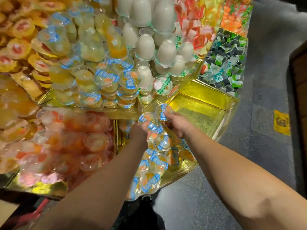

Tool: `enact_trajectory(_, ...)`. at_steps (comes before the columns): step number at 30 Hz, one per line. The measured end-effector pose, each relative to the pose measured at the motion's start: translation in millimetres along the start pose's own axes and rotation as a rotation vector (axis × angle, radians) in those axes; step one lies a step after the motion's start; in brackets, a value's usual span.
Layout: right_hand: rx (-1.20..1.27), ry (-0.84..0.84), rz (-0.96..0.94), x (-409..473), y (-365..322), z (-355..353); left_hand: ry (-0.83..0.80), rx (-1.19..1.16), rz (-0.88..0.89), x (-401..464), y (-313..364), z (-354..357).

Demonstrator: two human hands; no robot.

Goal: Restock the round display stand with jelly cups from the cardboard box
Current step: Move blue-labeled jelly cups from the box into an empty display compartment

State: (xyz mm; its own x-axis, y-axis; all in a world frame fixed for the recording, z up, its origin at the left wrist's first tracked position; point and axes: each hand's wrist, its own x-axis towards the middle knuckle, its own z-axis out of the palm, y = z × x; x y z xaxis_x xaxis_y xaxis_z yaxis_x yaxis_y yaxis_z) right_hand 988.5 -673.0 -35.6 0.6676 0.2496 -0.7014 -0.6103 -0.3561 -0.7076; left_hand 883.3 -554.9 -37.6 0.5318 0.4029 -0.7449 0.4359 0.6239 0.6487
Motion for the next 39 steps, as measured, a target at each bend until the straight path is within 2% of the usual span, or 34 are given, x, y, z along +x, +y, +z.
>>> enact_trajectory(5, -0.074, 0.024, -0.016, 6, 2, 3, 0.066, 0.078, 0.038, 7, -6, 3)
enact_trajectory(8, -0.14, 0.08, -0.072, 12, 5, 6, 0.15, 0.069, -0.019, 3, -5, 10)
enact_trajectory(14, -0.303, 0.164, -0.079, 2, 0, 11, 0.111, 0.044, 0.032, -1, -7, 10)
enact_trajectory(17, -0.34, 0.161, -0.037, -3, -3, 12, 0.134, 0.021, -0.031, -6, -1, 12)
enact_trajectory(22, -0.317, 0.153, -0.024, -11, -9, 10, 0.14, -0.041, -0.074, -19, 8, 12)
enact_trajectory(32, -0.256, 0.215, -0.007, -12, -14, 14, 0.124, -0.054, -0.033, -25, 4, 12)
enact_trajectory(39, -0.306, 0.161, 0.024, -15, -20, 15, 0.084, -0.061, -0.049, -28, 9, 9)
